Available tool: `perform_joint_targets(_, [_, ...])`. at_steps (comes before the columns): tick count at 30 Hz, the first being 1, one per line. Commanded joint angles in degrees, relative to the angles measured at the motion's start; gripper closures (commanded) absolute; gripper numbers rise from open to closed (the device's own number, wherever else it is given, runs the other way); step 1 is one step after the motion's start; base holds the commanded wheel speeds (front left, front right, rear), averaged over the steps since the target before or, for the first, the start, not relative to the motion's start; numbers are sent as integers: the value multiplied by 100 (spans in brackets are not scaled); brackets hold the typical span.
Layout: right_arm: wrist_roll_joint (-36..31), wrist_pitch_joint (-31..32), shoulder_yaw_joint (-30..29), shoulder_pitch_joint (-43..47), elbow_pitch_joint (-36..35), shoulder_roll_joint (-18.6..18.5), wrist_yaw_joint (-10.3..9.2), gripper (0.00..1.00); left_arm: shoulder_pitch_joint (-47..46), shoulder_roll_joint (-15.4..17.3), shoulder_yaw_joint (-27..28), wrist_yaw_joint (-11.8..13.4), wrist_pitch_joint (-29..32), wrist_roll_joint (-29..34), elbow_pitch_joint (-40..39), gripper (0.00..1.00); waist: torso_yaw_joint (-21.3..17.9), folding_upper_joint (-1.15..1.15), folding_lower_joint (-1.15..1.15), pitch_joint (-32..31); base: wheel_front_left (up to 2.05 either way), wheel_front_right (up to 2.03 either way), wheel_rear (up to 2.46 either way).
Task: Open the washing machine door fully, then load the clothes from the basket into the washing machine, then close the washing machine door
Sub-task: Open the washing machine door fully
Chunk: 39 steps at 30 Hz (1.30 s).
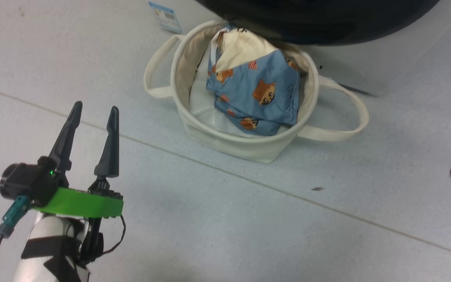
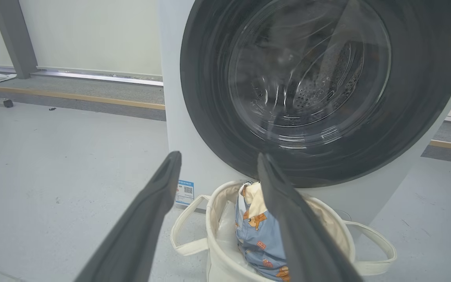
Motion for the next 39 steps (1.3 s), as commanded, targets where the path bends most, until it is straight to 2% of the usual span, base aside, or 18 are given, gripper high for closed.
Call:
perform_joint_targets(1, [257, 204, 98, -328, -199, -107, 1, 100, -158, 106, 291, -35, -39, 78, -210, 0, 60, 0, -1, 228, 0, 0, 0])
perform_joint_targets(7, [770, 623, 319, -787, -65, -237, 1, 100, -241, -20, 462, -141, -39, 149, -113, 0, 71, 0, -1, 438, 0, 0, 0])
perform_joint_targets(17, [1758, 1216, 460, -1259, 107, -146, 1, 100, -339, -112, 709, -251, -39, 232, -115, 0, 133, 0, -1, 553, 0, 0, 0])
perform_joint_targets(22, [1803, 1645, 836, -1375, 188, -229, 1, 100, -342, -143, 781, -285, -39, 285, -79, 0, 115, 0, -1, 558, 0, 0, 0])
perform_joint_targets(32, [2163, 3032, 1719, -686, -13, -239, 1, 100, -225, -139, 869, -320, -39, 386, 62, 0, -189, 0, -1, 74, 0, 0, 0])
perform_joint_targets(36, [2551, 3638, 1788, -264, -67, -234, 1, 100, -51, -44, 863, -327, -39, 455, 153, 0, -324, 0, -1, -220, 0, 0, 0])
perform_joint_targets(39, [2709, 3767, 1702, -28, -170, -297, 1, 100, 78, 37, 873, -330, -39, 486, 210, 0, -369, 0, -1, -410, 0, 0, 0])
